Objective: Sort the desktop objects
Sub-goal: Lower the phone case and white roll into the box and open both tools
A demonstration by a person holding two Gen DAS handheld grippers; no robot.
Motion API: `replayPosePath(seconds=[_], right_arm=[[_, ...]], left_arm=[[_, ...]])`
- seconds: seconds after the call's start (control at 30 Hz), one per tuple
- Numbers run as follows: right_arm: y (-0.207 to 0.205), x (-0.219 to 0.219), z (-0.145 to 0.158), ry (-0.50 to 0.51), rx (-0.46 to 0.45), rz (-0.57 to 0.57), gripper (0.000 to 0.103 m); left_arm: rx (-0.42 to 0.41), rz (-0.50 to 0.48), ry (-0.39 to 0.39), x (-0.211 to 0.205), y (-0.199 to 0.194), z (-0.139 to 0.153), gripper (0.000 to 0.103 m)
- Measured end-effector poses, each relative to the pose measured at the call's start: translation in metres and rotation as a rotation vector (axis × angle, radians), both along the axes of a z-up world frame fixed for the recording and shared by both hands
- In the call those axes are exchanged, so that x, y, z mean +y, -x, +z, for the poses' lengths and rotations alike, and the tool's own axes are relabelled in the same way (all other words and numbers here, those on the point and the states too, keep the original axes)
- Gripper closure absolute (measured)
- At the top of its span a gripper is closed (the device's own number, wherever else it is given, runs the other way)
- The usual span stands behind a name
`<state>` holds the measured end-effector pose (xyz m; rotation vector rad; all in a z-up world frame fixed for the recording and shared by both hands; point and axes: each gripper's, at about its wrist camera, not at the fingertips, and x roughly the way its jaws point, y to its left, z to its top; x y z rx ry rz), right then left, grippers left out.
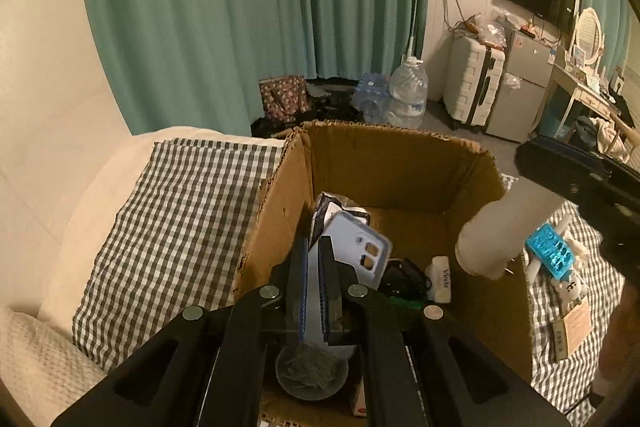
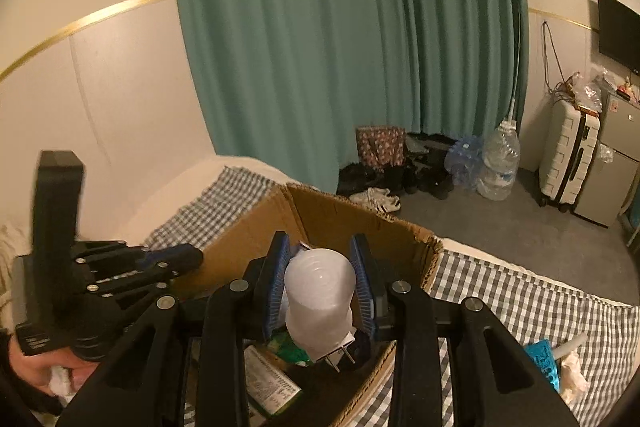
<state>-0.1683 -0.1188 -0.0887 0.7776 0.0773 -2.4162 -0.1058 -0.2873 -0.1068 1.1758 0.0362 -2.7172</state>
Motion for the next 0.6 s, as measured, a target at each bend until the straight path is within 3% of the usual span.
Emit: replayPosePath(seconds=[0.1, 0.2, 0.23, 0.27, 0.33, 0.43, 0.6], right_arm=[[0.008, -0.005, -0.008, -0.016, 0.002, -0.013, 0.069], [0.012, -0.001, -0.007, 0.002, 0.015, -0.036, 0.039], [0.011, 0.003, -0.004, 0.016, 0.027, -0.050, 0.026], [0.010, 0.008, 0.000, 0.037, 0.042, -0.065, 0.020], [0.008, 0.017, 0.009, 0.055, 0.059, -0.090, 0.017], [0.003, 0.029, 0.022, 0.044, 0.082, -0.143, 0.000], [-0.008, 0.056, 0.048, 0.016, 0.094, -0.208, 0.000]], left_arm=[[-0.014, 0.003, 0.003, 0.000, 0.003, -0.005, 0.097], [-0.020, 0.002, 0.014, 0.003, 0.004, -0.005, 0.092], [-0.020, 0.004, 0.023, 0.004, 0.003, -0.004, 0.087], [-0.018, 0.005, 0.027, 0.006, 0.003, -0.002, 0.082], [0.000, 0.006, 0.030, 0.010, -0.001, 0.006, 0.054], [0.049, 0.011, 0.035, 0.016, -0.009, 0.022, 0.031], [0.115, -0.014, 0.018, 0.034, -0.022, 0.053, 0.008]])
